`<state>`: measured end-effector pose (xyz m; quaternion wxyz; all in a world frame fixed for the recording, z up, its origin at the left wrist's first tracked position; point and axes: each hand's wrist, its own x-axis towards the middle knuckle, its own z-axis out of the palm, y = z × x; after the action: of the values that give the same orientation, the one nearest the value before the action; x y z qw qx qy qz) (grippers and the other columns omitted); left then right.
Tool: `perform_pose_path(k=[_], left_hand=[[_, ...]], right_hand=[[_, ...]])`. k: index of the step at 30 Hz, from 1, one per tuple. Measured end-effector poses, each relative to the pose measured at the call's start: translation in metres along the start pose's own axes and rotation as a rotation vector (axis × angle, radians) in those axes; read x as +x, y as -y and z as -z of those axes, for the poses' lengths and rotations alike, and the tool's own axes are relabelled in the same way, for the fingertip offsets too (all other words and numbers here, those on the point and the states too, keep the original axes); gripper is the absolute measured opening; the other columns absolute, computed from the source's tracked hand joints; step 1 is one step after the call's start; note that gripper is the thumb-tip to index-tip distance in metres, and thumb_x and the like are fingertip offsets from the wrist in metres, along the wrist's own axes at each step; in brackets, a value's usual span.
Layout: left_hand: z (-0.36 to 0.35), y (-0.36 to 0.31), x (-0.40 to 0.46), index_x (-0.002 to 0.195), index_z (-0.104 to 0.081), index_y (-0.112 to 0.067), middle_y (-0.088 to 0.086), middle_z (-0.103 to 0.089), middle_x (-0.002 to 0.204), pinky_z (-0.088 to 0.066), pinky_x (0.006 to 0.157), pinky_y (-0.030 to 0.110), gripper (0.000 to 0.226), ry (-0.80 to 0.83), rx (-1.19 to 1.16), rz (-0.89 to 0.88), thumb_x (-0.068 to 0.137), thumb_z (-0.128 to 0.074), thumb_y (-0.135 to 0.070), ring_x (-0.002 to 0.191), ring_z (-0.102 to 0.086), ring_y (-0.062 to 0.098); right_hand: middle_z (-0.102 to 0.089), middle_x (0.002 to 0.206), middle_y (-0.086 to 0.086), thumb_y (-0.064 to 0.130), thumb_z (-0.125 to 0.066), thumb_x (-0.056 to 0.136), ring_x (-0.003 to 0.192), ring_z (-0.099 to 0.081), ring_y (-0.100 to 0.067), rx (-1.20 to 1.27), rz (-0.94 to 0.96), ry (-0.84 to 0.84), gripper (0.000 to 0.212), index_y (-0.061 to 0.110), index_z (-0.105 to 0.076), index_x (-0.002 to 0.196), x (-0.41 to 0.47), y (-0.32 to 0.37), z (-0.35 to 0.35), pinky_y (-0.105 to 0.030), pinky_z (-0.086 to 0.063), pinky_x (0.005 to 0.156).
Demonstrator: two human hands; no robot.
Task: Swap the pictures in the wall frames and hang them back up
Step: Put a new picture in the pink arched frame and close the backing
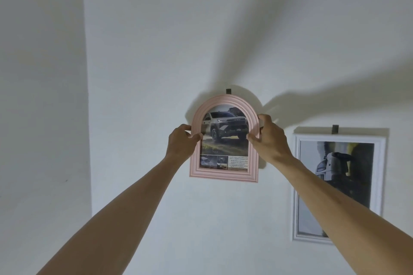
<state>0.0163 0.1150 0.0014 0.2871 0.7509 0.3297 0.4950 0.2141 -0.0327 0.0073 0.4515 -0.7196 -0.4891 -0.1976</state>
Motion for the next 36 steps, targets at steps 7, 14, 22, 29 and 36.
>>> perform_pose_path(k=[7,14,22,29,36], left_hand=[[0.013,0.011,-0.022,0.104,-0.065,-0.015,0.005,-0.072,0.09,-0.055,0.067,0.03,0.033,0.182,-0.306,0.017,0.079,-0.08,-0.03,0.08,-0.066,0.016],[0.0,0.043,-0.065,0.105,-0.069,-0.012,0.006,-0.073,0.096,-0.058,0.079,0.036,0.03,0.447,-0.385,0.14,0.079,-0.08,-0.022,0.095,-0.069,0.019],[-0.023,0.094,-0.133,0.099,-0.068,-0.009,0.009,-0.072,0.093,-0.056,0.076,0.034,0.023,0.496,-0.374,0.321,0.08,-0.079,-0.016,0.088,-0.067,0.02],[-0.035,0.141,-0.186,0.099,-0.069,-0.009,0.01,-0.071,0.096,-0.057,0.082,0.038,0.021,0.517,-0.336,0.447,0.081,-0.078,-0.015,0.094,-0.067,0.023],[-0.057,0.184,-0.26,0.099,-0.069,-0.014,0.0,-0.071,0.092,-0.057,0.076,0.033,0.02,0.501,-0.191,0.42,0.081,-0.077,-0.02,0.091,-0.067,0.021]], right_hand=[[-0.064,0.091,0.006,0.019,-0.068,0.089,0.085,-0.062,-0.017,0.053,-0.047,0.008,0.022,0.019,-0.051,0.103,-0.031,0.001,0.013,-0.032,-0.047,0.074],[-0.063,0.104,-0.001,0.026,-0.069,0.09,0.09,-0.062,-0.019,0.058,-0.241,0.131,0.056,0.023,-0.043,0.139,-0.094,-0.021,0.012,-0.04,-0.056,0.085],[-0.063,0.105,-0.001,0.031,-0.071,0.087,0.091,-0.063,-0.022,0.062,-0.396,0.202,0.053,0.025,-0.046,0.133,-0.177,-0.053,-0.018,-0.031,-0.055,0.074],[-0.063,0.11,-0.002,0.034,-0.074,0.084,0.083,-0.063,-0.013,0.161,-0.648,0.266,0.058,0.027,-0.047,0.134,-0.253,-0.073,-0.054,-0.037,-0.062,0.076],[-0.047,0.145,-0.011,0.044,-0.069,0.088,0.127,-0.054,-0.028,0.069,-0.808,0.408,0.073,0.02,-0.033,0.146,-0.33,-0.084,-0.09,-0.039,-0.045,0.103]])
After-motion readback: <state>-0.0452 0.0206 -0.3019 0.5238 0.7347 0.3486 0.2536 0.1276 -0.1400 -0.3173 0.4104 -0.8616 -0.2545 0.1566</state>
